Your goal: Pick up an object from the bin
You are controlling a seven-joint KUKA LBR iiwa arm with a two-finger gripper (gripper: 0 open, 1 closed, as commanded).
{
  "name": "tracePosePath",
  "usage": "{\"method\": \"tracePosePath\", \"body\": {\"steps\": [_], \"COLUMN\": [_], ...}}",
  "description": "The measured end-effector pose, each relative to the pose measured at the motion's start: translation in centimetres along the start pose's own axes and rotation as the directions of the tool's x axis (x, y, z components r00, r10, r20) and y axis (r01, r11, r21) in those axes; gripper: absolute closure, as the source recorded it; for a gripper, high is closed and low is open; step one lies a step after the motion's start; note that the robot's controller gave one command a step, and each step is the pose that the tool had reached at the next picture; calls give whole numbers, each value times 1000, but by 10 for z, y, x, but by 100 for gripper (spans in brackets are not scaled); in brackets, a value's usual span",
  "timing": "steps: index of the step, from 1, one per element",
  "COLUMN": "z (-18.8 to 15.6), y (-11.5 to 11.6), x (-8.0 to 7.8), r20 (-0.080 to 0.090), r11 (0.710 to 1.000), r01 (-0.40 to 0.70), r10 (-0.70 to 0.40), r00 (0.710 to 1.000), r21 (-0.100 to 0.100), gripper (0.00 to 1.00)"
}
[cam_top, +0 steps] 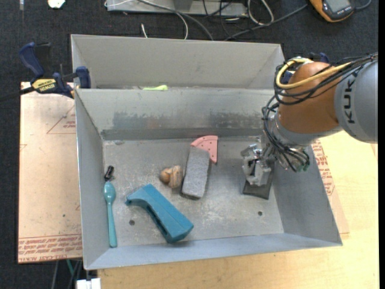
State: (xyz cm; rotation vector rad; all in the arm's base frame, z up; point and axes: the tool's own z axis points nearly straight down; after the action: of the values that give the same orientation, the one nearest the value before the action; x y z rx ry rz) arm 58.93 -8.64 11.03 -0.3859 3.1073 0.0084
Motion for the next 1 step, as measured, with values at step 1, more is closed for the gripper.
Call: {"method": "tracePosePath", "body": {"steps": [1], "z": [-43], "y": [10], "x": [-1], "r20": [2], "r11": [1000], "r01": [20], "r10": [-20], "r00": [1000], "r21": [-2], "gripper": [100]}}
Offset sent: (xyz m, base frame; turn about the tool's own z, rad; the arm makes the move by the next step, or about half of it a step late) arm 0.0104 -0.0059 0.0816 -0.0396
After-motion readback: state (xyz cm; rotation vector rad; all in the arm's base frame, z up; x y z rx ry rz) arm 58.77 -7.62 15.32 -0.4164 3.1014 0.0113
